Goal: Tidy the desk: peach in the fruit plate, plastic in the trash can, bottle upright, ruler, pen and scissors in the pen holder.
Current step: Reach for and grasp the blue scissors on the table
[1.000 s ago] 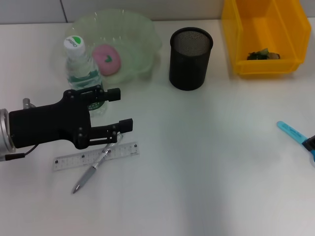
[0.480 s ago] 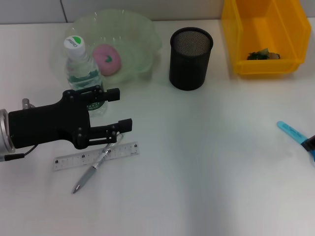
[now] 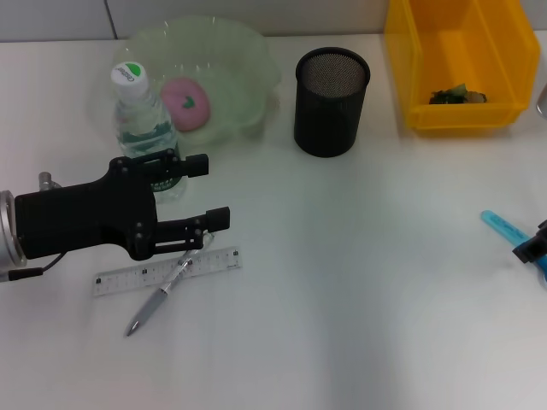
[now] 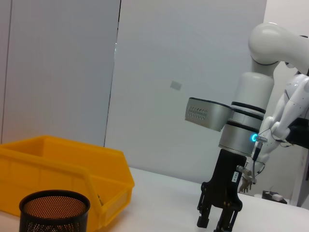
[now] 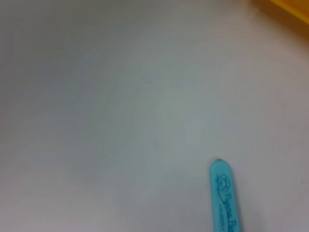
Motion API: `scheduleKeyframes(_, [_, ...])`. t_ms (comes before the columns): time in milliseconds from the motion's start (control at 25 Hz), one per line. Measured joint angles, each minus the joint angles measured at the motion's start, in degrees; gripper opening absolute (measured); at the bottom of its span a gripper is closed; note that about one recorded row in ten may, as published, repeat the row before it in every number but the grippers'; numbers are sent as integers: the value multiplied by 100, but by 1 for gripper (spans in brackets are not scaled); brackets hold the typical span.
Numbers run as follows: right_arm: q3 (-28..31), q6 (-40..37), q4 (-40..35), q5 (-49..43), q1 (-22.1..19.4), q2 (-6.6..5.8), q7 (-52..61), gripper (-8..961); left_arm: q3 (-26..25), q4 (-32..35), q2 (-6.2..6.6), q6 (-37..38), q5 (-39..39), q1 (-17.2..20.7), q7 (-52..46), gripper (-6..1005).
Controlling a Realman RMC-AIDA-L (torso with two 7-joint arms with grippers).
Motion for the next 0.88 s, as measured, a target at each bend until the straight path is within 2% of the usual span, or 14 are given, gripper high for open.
scheduleKeyframes(880, [-56, 102, 234, 0, 26, 0, 40, 525, -33, 0, 9, -20, 0, -17, 3, 702])
